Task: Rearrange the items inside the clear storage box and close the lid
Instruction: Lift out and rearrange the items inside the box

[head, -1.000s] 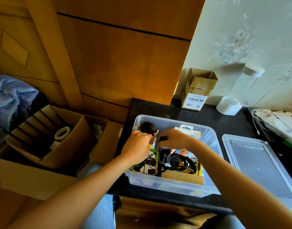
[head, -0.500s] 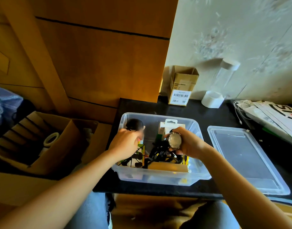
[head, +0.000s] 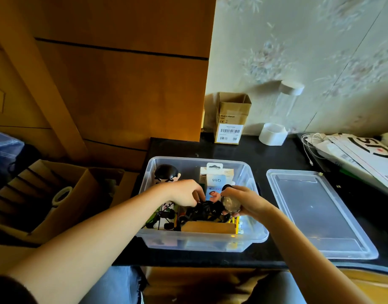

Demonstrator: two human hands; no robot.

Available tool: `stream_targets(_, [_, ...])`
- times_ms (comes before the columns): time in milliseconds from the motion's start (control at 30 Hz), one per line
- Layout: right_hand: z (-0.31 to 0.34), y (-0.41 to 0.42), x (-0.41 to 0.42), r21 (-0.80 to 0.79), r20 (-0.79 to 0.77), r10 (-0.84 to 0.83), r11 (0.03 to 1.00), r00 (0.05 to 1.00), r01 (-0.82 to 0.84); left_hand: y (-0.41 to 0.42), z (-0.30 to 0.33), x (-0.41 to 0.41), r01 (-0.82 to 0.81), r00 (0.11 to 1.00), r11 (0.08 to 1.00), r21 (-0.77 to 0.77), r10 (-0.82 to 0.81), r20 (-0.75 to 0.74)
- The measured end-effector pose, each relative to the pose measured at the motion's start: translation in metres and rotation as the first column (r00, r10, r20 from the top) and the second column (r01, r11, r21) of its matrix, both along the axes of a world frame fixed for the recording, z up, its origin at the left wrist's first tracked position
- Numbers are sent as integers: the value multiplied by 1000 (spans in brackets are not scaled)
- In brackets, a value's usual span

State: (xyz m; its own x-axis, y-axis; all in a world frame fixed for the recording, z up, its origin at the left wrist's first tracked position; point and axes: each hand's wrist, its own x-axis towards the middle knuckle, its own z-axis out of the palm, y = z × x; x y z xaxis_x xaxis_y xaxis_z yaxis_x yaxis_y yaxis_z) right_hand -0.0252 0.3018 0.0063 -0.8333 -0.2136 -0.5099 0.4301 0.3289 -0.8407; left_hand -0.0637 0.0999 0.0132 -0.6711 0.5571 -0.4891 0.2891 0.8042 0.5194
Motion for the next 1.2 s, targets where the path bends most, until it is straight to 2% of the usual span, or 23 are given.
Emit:
stream_targets(100, [1,-1,2,-11,-9,12,1000,1000,-12,3,2,-2,104,994,991,-86,-100,52])
stream_targets(233, [3,3,-1,-12,-30,-32,999,999,32,-1,-8,0,-6,1000,1000,-3,6,-9])
stream_targets(300, [4,4,-5,96,-122,-39,994,992,51,-4,-12,-1,-69,996,995,66,72,-43])
stream_targets(367, [4,6,-9,297,-260,-5,951,966,85,-7,-11,-2,-166,984,975,149,175,-46])
stream_targets(433, [3,8,-14,452,-331,54,885,942,109,-10,-8,-4,-280,956,920,275,292,-4])
stream_targets(500, [3,10,-18,590,-313,140,804,939,77,-11,-3,-4,-387,917,841,377,394,64])
stream_targets(600, [3,9,-23,822,-190,343,568,920,-41,-6,1,-3,-495,864,756,428,480,152])
stream_targets(700, [-1,0,-22,918,-95,481,381,872,-110,8,3,0,-568,822,701,431,468,323])
stream_targets(767, [-2,-3,-20,941,-53,544,308,837,-141,20,1,0,-536,844,731,421,454,287])
stream_targets(833, [2,-1,-20,946,-70,543,302,837,-116,33,-1,1,-523,852,747,411,455,258])
stream_targets(900, [7,4,-21,937,-139,512,346,848,-56,47,-4,2,-565,822,732,381,460,336])
stream_targets(967, [11,8,-21,886,-265,435,463,861,39,59,-6,4,-578,802,729,367,423,422])
stream_targets(1033, [14,8,-16,811,-375,364,573,852,113,68,-7,5,-534,818,755,380,348,459])
stream_targets(1100, [11,7,-10,780,-393,381,620,837,84,69,-8,4,-480,854,787,387,319,410])
stream_targets(1200, [5,8,-6,805,-344,469,593,813,-1,51,-14,2,-406,913,856,319,369,173])
